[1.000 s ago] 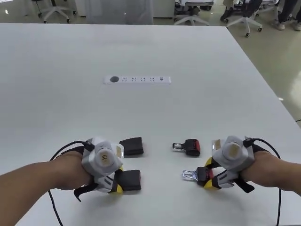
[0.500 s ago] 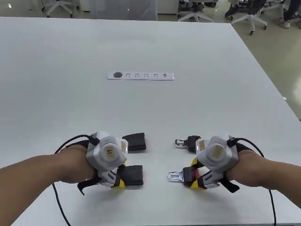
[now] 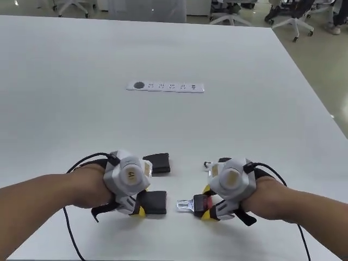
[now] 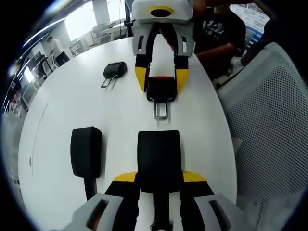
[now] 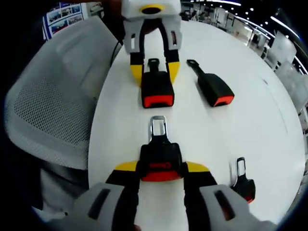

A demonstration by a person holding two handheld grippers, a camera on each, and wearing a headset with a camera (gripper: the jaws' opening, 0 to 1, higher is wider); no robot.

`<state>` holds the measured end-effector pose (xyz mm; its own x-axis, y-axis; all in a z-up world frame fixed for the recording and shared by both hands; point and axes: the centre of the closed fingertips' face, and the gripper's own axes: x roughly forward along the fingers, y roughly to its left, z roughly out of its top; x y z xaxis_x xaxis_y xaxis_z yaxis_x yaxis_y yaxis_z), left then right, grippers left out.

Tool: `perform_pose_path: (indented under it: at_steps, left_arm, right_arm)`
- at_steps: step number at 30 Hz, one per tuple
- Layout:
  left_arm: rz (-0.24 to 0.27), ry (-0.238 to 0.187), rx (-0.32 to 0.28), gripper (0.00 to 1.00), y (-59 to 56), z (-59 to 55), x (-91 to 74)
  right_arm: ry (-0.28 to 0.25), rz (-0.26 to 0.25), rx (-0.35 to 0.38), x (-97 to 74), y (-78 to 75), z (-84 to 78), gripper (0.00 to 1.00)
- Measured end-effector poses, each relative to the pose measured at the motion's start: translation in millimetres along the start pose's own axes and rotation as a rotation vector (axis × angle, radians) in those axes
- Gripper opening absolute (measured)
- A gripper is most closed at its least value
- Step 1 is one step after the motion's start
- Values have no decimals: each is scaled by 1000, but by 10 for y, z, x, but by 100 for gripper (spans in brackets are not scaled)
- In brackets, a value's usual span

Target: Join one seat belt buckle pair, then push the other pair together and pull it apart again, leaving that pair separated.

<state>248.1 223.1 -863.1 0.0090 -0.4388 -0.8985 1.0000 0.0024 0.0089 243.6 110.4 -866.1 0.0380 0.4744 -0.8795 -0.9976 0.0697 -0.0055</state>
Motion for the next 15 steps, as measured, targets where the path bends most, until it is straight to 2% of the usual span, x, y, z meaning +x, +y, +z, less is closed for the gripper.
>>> perform_pose_path:
  at_steps: [7, 15]
  left_arm:
    - [-5, 8, 10, 32, -1, 8, 3]
    - [-5, 14, 3, 32, -1, 2, 13]
  right_arm:
    - [-32, -14, 25, 76, -30, 154, 35]
    - [-18, -12, 14, 75, -34, 148, 35]
